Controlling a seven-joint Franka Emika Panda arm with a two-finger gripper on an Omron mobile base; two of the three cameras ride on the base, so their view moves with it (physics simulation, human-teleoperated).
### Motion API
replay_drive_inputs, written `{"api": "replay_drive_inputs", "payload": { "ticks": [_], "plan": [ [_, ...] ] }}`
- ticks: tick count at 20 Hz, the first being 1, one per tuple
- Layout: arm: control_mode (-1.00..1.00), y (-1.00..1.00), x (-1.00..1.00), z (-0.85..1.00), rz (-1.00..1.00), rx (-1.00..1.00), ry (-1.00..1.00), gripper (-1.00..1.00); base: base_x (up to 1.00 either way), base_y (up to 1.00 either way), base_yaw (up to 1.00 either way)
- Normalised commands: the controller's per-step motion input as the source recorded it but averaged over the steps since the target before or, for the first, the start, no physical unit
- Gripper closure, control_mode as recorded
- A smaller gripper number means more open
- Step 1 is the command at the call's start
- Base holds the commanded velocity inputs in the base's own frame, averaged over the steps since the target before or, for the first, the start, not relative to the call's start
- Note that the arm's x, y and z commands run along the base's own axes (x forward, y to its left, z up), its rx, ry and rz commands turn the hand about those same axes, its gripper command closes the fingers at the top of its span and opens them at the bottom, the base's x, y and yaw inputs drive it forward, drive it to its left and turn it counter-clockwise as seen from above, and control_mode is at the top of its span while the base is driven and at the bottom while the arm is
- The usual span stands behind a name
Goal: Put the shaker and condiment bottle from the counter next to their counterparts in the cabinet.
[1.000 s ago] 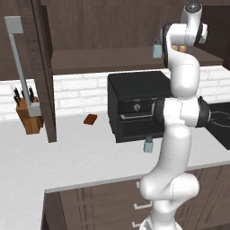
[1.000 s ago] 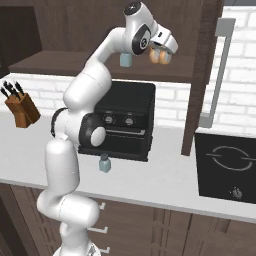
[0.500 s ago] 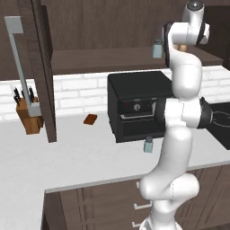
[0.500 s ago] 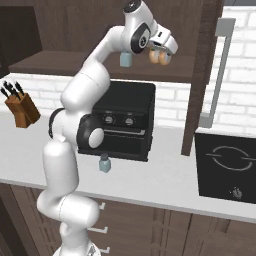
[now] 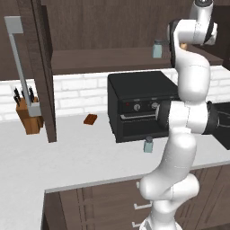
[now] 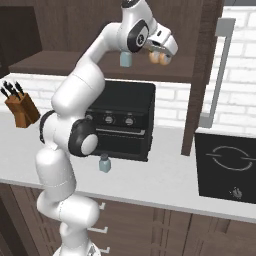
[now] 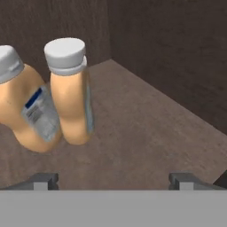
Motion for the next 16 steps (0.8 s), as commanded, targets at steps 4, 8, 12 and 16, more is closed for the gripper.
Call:
{"api": "replay_drive_inputs", "payload": {
  "ticks": [4, 8, 12, 16],
  "plan": [
    [-1.00, 0.16, -0.44, -0.34, 0.00, -0.06, 0.00, -1.00, 0.00, 0.00, 0.00],
    [-1.00, 0.18, -0.46, -0.29, 0.00, -0.06, 0.00, -1.00, 0.00, 0.00, 0.00],
    [-1.00, 0.20, -0.54, -0.23, 0.00, -0.05, 0.00, -1.00, 0.00, 0.00, 0.00],
    [-1.00, 0.24, -0.67, -0.22, 0.00, -0.06, 0.00, -1.00, 0.00, 0.00, 0.00]
  ]
}}
